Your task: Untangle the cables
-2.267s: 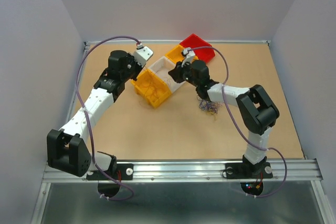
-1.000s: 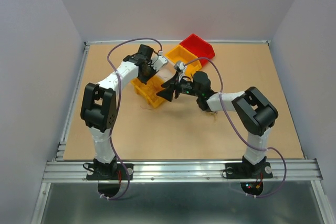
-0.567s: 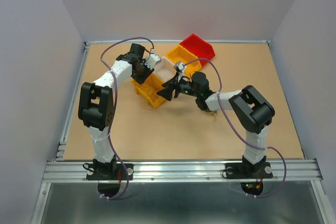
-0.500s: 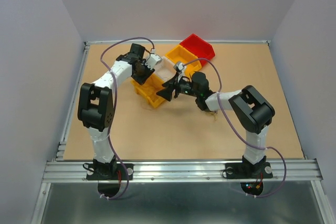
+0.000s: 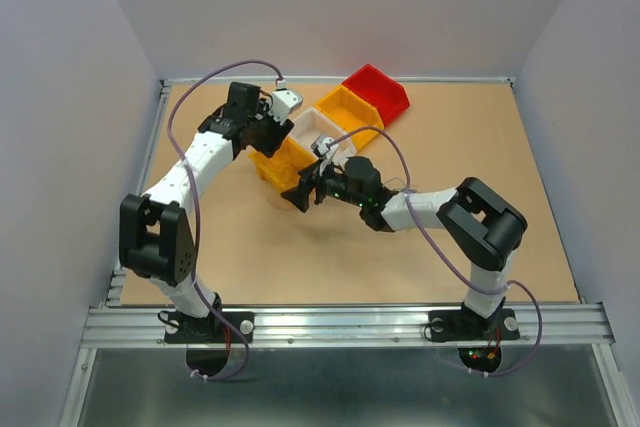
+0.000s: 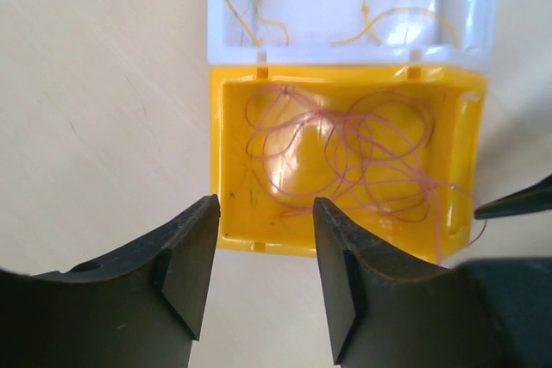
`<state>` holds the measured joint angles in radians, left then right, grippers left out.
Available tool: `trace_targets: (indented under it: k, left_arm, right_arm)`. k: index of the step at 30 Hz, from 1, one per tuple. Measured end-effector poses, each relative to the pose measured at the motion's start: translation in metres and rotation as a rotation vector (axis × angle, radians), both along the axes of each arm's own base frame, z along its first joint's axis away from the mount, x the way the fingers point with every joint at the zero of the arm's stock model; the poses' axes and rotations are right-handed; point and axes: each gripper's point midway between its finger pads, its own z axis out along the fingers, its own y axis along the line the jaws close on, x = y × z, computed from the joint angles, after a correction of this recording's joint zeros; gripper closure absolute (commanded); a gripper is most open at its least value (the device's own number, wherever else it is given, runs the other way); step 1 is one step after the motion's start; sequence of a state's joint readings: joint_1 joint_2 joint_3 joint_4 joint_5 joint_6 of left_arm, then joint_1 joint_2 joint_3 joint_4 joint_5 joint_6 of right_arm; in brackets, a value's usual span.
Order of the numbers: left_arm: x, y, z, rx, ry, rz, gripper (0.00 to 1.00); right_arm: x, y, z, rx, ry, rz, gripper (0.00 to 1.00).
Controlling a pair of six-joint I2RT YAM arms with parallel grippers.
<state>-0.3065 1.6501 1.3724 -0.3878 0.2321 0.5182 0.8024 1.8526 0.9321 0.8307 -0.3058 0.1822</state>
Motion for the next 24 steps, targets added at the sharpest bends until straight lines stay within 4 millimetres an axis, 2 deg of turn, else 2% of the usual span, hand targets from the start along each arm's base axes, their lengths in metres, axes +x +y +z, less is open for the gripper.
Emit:
trace_targets:
  k: [3,6,8,11,13,17,20,24]
  left_arm:
    - [-0.008,-0.004,0.023,-0.068,-0.089,-0.009,0.38]
    - [-0.011,-0.006,0.046,-0.12,-0.195,-0.008,0.36]
    - [-0.012,-0.005,0.055,-0.144,-0.263,-0.001,0.36]
    - [-0.014,-0.002,0.06,-0.162,-0.328,0.013,0.35]
    - [-0.012,0.001,0.061,-0.174,-0.364,0.035,0.35]
    - [-0.008,0.001,0.063,-0.191,-0.376,0.052,0.35]
    - [-0.007,0.0,0.065,-0.201,-0.383,0.057,0.35]
    - [-0.005,0.0,0.068,-0.208,-0.393,0.067,0.35]
  right_arm:
    - [0.002,0.002,0.001,0.017,0.048,-0.152,0.16]
    - [-0.008,0.01,-0.001,0.016,0.061,-0.243,0.15]
    - [-0.021,0.019,-0.008,0.002,0.075,-0.292,0.15]
    - [-0.034,0.039,-0.027,-0.021,0.116,-0.32,0.17]
    - [-0.034,0.047,-0.043,-0.037,0.144,-0.359,0.16]
    - [-0.026,0.048,-0.075,-0.082,0.172,-0.455,0.16]
    - [-0.017,0.05,-0.086,-0.089,0.171,-0.525,0.17]
    - [-0.007,0.056,-0.087,-0.073,0.164,-0.583,0.21]
